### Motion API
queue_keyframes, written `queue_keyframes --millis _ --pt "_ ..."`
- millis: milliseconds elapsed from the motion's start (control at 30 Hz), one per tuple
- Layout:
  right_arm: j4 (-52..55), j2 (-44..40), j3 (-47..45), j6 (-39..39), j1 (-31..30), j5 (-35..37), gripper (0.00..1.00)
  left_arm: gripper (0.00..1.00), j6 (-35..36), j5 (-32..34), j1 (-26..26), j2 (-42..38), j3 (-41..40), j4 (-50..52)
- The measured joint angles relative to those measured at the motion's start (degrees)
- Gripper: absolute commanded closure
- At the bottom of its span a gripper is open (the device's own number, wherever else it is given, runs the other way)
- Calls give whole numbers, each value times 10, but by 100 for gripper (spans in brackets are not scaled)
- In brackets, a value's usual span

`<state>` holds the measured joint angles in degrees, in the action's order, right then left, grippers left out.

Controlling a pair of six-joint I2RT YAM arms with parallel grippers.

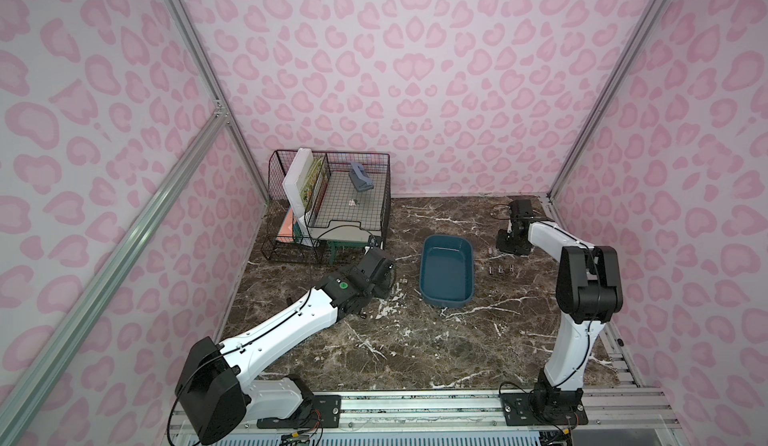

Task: Take out the socket from the storage box
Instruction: Place the socket head at the center of the board.

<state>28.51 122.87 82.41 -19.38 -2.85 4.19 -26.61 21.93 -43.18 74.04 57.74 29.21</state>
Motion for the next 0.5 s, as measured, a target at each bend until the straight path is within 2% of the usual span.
queue_keyframes --millis 200,500 --pt "1 -33 3 0 2 -1 74 50 1 0 2 -1 7 4" --pt "0 -32 5 1 6 -9 73 50 0 0 2 -7 1 8"
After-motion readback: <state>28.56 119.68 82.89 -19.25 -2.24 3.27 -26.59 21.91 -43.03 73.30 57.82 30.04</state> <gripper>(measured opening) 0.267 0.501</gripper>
